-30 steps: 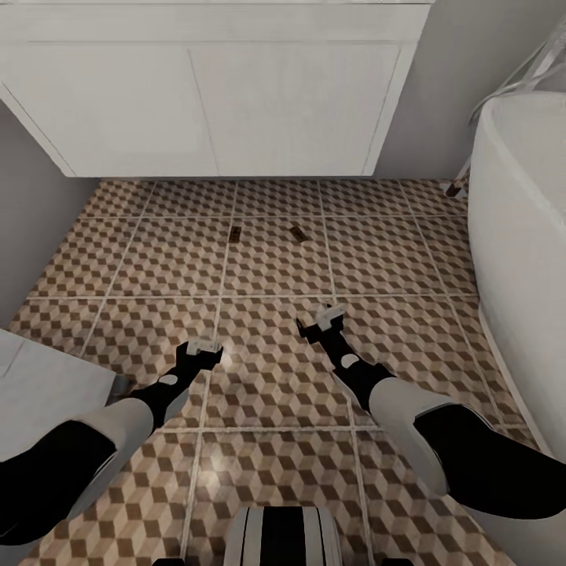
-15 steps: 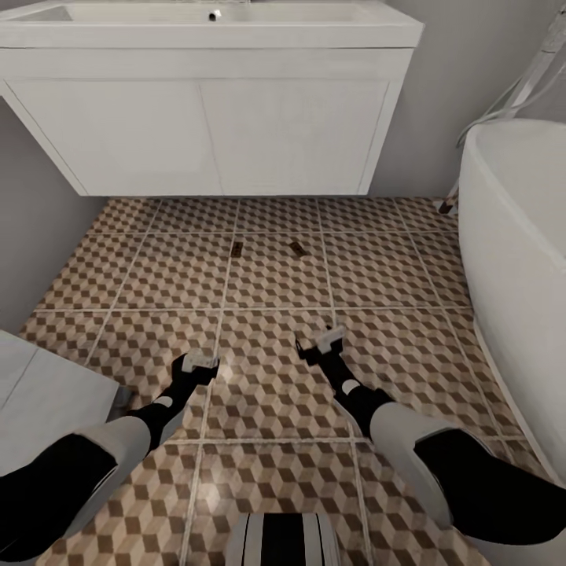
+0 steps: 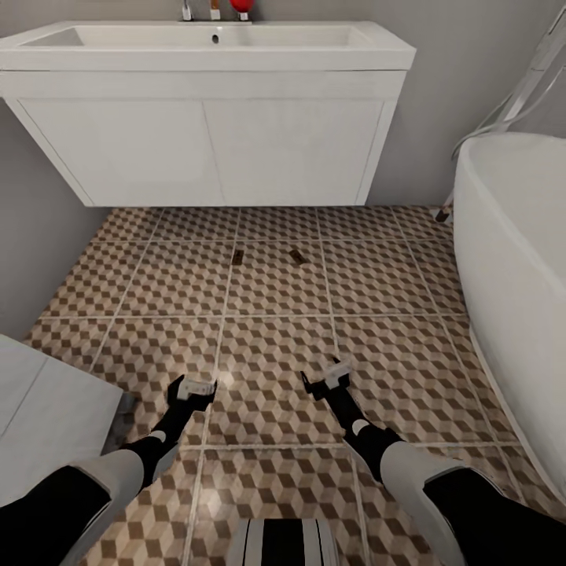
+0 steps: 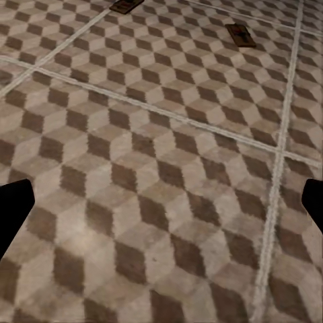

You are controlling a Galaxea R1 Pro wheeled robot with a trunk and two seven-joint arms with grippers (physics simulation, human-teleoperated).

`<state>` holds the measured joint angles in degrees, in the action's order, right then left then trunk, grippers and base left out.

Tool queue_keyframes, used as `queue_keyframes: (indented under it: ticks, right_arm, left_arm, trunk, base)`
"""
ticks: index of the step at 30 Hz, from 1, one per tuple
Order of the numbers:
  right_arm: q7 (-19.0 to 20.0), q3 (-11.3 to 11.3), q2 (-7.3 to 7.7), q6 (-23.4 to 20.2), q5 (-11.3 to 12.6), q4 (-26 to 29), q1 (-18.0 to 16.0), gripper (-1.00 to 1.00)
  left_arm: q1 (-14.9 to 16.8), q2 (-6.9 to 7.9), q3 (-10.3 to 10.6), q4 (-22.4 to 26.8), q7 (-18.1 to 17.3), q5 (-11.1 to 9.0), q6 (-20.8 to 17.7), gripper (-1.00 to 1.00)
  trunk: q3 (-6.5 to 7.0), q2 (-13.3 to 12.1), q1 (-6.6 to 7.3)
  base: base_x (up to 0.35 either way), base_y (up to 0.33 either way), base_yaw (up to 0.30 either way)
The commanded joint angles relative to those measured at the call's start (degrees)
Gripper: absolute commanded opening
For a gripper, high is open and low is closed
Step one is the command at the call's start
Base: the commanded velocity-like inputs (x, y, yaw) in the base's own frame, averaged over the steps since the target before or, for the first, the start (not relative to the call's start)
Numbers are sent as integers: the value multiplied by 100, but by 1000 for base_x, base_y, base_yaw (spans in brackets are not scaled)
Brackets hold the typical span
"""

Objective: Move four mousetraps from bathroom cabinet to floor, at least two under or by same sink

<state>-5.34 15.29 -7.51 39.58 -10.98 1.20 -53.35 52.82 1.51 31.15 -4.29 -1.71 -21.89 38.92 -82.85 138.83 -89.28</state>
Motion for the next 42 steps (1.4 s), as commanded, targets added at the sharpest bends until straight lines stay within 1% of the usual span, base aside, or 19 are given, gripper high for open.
queue_keyframes:
  ticks: [1,4,8,10,11,14,19,21,23,26,29,31,33,35,39,42]
  right_arm:
    - [-56,9,5,13,-53,-6,45,100]
    - [-57,9,26,66,-53,-6,237,100]
    - [-60,9,73,165,-57,-6,398,100]
    - [-61,9,162,232,-55,-6,575,100]
    - [-63,9,242,301,-54,-6,729,100]
    - [-62,9,339,419,-49,-6,930,100]
    - [-65,9,384,543,-46,-9,1122,100]
    - [-72,9,420,653,-45,-9,1232,100]
    - [-77,9,456,741,-43,-11,1284,100]
    - [-87,9,512,931,-37,-14,1438,100]
    - [-89,9,542,983,-26,-14,1582,100]
    - [-90,9,554,994,-7,-15,1666,100]
    - [-85,9,597,1014,46,-15,1850,100]
    - [-87,9,622,1067,93,-15,1953,100]
    - [-92,9,661,1217,162,-15,2049,100]
    - [-97,9,743,1407,251,-15,2177,100]
  left_arm:
    - [-40,11,49,-18,-17,-52,54,100]
    - [-234,85,49,-19,-21,-52,115,100]
    - [-379,134,47,-19,-22,-52,158,100]
    - [-506,161,43,-19,-22,-59,205,100]
    - [-600,214,42,-21,-14,-65,307,100]
    - [-750,266,41,-24,-14,-69,397,100]
    - [-937,292,40,-26,-14,-70,437,100]
    - [-1040,317,40,-27,-14,-70,498,100]
    - [-1103,340,40,-27,-11,-70,588,100]
    - [-1241,410,40,-28,-1,-70,934,100]
    - [-1363,448,40,-28,2,-70,1062,100]
    - [-1406,470,40,-28,3,-70,1085,100]
    - [-1459,512,40,-28,1,-70,1110,100]
    - [-1518,532,40,-28,-1,-70,1118,100]
    - [-1618,561,40,-28,-2,-70,1123,100]
    - [-1756,580,40,-28,2,-70,1125,100]
  trunk:
    - [16,-40,24]
    - [70,-160,90]
    - [142,-321,178]
    - [178,-401,222]
    - [196,-441,244]
    - [250,-561,309]
    - [339,-762,419]
    - [375,-842,463]
    - [411,-922,507]
    - [465,-1043,573]
    - [519,-1163,639]
    - [555,-1243,683]
    - [591,-1323,727]
    - [627,-1404,771]
    - [698,-1564,859]
    - [752,-1684,924]
  base:
    - [0,0,0]
    - [0,0,0]
    - [0,0,0]
    - [0,0,0]
    - [0,0,0]
    - [0,0,0]
    - [0,0,0]
    - [0,0,0]
    - [0,0,0]
    - [0,0,0]
    - [0,0,0]
    - [0,0,0]
    - [0,0,0]
    - [0,0,0]
    - [0,0,0]
    - [0,0,0]
